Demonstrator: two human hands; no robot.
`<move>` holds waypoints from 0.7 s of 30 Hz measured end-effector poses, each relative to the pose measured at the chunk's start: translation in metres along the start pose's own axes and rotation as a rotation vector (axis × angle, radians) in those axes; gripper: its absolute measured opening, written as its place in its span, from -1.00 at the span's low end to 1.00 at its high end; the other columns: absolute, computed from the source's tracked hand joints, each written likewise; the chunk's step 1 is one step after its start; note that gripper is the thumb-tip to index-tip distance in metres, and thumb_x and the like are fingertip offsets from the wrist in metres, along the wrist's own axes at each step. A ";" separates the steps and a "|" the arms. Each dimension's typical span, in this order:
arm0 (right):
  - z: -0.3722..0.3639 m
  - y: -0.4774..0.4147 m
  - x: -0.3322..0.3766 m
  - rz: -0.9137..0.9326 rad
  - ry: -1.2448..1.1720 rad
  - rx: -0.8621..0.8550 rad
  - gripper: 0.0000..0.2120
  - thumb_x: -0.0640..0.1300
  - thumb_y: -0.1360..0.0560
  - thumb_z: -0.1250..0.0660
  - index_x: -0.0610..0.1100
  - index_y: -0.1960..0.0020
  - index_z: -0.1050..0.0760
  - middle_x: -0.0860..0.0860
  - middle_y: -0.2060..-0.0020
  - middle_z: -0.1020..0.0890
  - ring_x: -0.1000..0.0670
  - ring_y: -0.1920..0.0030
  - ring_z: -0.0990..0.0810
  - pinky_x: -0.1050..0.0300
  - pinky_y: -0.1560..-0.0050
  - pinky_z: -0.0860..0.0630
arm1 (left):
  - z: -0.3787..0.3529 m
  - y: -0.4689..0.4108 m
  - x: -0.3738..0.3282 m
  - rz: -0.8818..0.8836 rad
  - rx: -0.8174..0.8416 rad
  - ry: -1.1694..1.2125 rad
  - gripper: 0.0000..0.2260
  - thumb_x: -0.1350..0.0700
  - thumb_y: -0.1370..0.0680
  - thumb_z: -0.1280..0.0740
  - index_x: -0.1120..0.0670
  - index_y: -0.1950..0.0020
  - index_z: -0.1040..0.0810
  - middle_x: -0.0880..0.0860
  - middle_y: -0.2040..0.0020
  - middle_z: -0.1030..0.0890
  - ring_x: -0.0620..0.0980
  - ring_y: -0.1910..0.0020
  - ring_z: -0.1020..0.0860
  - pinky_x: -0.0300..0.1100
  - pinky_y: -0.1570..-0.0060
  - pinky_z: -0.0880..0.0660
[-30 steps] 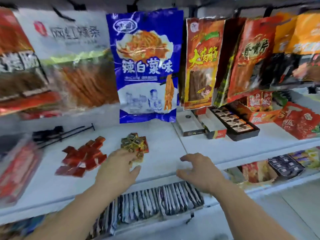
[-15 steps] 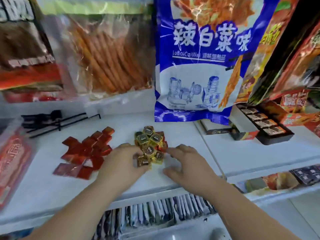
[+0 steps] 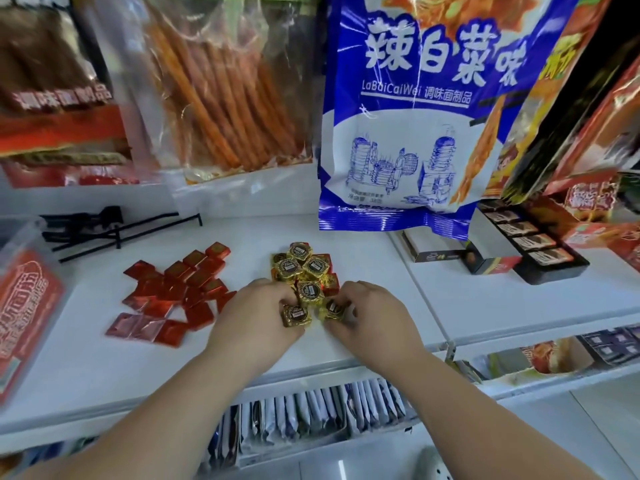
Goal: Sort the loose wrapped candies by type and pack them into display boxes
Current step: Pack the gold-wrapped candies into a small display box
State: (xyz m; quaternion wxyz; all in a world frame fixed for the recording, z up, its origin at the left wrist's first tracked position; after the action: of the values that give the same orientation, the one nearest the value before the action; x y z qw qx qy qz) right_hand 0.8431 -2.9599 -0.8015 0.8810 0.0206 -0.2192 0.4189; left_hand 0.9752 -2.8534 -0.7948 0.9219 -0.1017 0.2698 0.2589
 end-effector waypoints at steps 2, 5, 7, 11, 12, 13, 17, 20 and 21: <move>0.005 0.003 -0.012 -0.054 -0.024 0.022 -0.72 0.11 -0.41 -0.42 0.06 -0.07 -0.54 0.09 0.10 -0.61 0.04 0.10 -0.55 0.10 0.12 -0.53 | 0.000 0.002 -0.001 0.003 0.006 -0.008 -0.71 -0.05 -0.36 -0.54 -0.10 -0.04 -0.61 -0.09 0.08 -0.50 -0.06 0.12 -0.50 -0.17 0.11 -0.47; 0.010 0.008 -0.031 -0.109 -0.037 0.103 -0.54 0.02 -0.41 -0.42 0.09 -0.30 -0.49 0.05 -0.02 -0.54 -0.01 -0.02 -0.56 0.11 0.00 -0.52 | 0.000 0.005 -0.004 0.014 -0.002 -0.008 -0.72 -0.03 -0.37 -0.52 -0.10 -0.05 -0.59 -0.08 0.06 -0.49 -0.06 0.10 -0.50 -0.18 0.14 -0.44; 0.013 0.010 -0.042 -0.126 -0.026 0.125 -0.53 -0.02 -0.42 -0.41 0.07 -0.33 -0.49 0.00 -0.03 -0.52 -0.06 -0.07 -0.54 0.09 -0.05 -0.49 | -0.001 0.006 -0.006 0.029 -0.009 -0.014 -0.71 -0.05 -0.38 -0.50 -0.10 -0.05 -0.55 -0.07 0.04 -0.48 -0.06 0.08 -0.50 -0.18 0.17 -0.42; 0.023 0.015 -0.053 -0.161 -0.134 0.101 -0.72 -0.03 -0.40 -0.45 0.07 -0.11 -0.57 0.05 0.05 -0.60 0.01 0.05 -0.56 0.12 0.03 -0.52 | -0.005 0.008 -0.010 0.054 -0.024 -0.039 -0.73 -0.02 -0.39 -0.49 -0.09 -0.04 -0.53 -0.06 0.05 -0.43 -0.05 0.14 -0.48 -0.20 0.24 -0.35; 0.026 0.016 -0.054 -0.174 -0.197 0.092 -0.75 -0.06 -0.38 -0.46 0.07 -0.04 -0.56 0.08 0.10 -0.62 0.06 0.13 -0.56 0.15 0.11 -0.53 | -0.005 0.008 -0.011 0.057 -0.024 -0.047 -0.73 -0.01 -0.39 -0.49 -0.07 -0.03 -0.54 -0.05 0.05 -0.43 -0.05 0.15 -0.48 -0.20 0.25 -0.36; 0.029 0.018 -0.053 -0.183 -0.268 0.082 -0.76 -0.10 -0.37 -0.48 0.07 0.01 -0.54 0.10 0.14 -0.62 0.08 0.19 -0.56 0.16 0.17 -0.52 | -0.005 0.010 -0.011 0.065 -0.018 -0.052 -0.74 0.00 -0.38 -0.49 -0.05 -0.01 -0.54 -0.05 0.05 -0.44 -0.05 0.16 -0.49 -0.19 0.25 -0.38; 0.033 0.026 -0.052 -0.186 -0.493 0.106 -0.68 -0.24 -0.33 -0.52 0.05 0.02 -0.54 0.08 0.09 -0.64 0.08 0.22 -0.57 0.11 0.22 -0.55 | -0.002 0.015 -0.009 0.127 -0.008 -0.011 -0.72 0.01 -0.35 -0.48 -0.02 -0.02 -0.55 -0.05 0.08 -0.59 -0.04 0.14 -0.54 -0.14 0.17 -0.52; 0.028 0.032 -0.059 -0.199 -0.538 0.147 -0.59 -0.27 -0.33 -0.54 0.02 -0.12 -0.59 0.10 0.02 -0.67 0.11 0.14 -0.61 0.19 0.06 -0.60 | 0.005 0.023 -0.016 0.099 -0.006 0.072 -0.65 0.03 -0.44 -0.45 -0.08 -0.20 -0.51 -0.12 0.19 -0.55 -0.13 0.21 -0.52 -0.23 0.29 -0.41; 0.027 0.033 -0.062 -0.209 -0.543 0.157 -0.58 -0.27 -0.33 -0.54 0.01 -0.14 -0.60 0.11 0.03 -0.68 0.11 0.10 -0.64 0.22 0.02 -0.59 | 0.007 0.026 -0.021 0.088 0.012 0.100 -0.65 0.02 -0.48 -0.43 -0.13 -0.24 -0.51 -0.13 0.16 -0.54 -0.15 0.20 -0.52 -0.24 0.28 -0.40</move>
State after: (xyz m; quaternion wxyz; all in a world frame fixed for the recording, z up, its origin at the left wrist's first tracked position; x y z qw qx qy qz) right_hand 0.7737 -2.9899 -0.8068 0.8241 0.2224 -0.4103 0.3209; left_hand 0.9498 -2.8378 -0.7788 0.8957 -0.0970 0.3211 0.2919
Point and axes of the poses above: each hand's wrist, its own y-axis away from the middle knuckle, its own z-axis out of the back of the hand, x = y × z, the point moved 8 cm from there along -y, towards the middle knuckle
